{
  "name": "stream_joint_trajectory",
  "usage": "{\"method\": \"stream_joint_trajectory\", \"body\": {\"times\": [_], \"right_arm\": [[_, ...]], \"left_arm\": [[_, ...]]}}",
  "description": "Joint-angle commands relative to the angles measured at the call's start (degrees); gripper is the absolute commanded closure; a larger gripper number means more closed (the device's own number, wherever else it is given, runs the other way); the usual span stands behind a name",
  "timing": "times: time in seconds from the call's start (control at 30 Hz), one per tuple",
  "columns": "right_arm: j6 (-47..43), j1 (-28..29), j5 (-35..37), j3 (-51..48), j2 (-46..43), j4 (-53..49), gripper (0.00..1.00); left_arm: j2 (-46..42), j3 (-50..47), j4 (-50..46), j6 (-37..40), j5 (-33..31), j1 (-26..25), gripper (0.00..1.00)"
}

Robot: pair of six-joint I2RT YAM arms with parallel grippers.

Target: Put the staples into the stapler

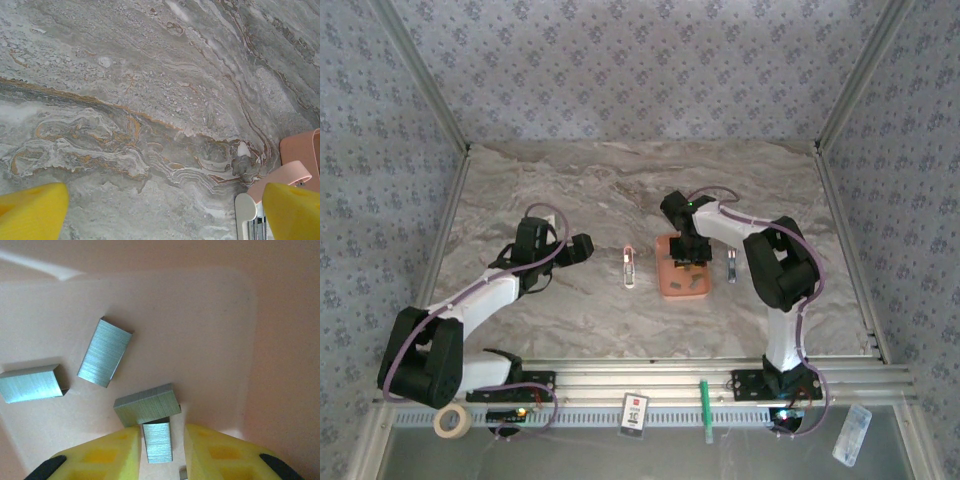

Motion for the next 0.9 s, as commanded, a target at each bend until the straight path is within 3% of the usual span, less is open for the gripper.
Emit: {"method": "stream_joint_trajectory", "body": {"times": [0.0, 0.27, 0.4, 0.63, 0.87], "right_arm": [[-0.79, -0.44, 0.14, 1.41, 1.72, -0.08, 0.71], [-0.97, -0.61, -1.17, 1.17, 2.12, 1.02, 0.81], [-0.99, -0.27, -0.03, 1.43, -0.8, 0.69, 0.81], [1.48, 1.66, 3.6, -2.61, -12.53, -1.9, 0.81], [9.55, 4.33, 5.39, -14.92, -27.75, -4.23, 0.81]], "left_arm": [[0.25, 0.4, 1.27, 1.17, 0.72, -0.13, 0.01], [0.26, 0.43, 1.19, 1.25, 0.72, -0.16, 0.01], [0.26, 0.51, 1.27, 1.25, 0.93, -0.13, 0.01], [0.17, 0.28, 2.8, 2.01, 3.3, -0.17, 0.02], [0.22, -1.18, 9.07, 6.0, 14.64, -1.16, 0.02]]}}
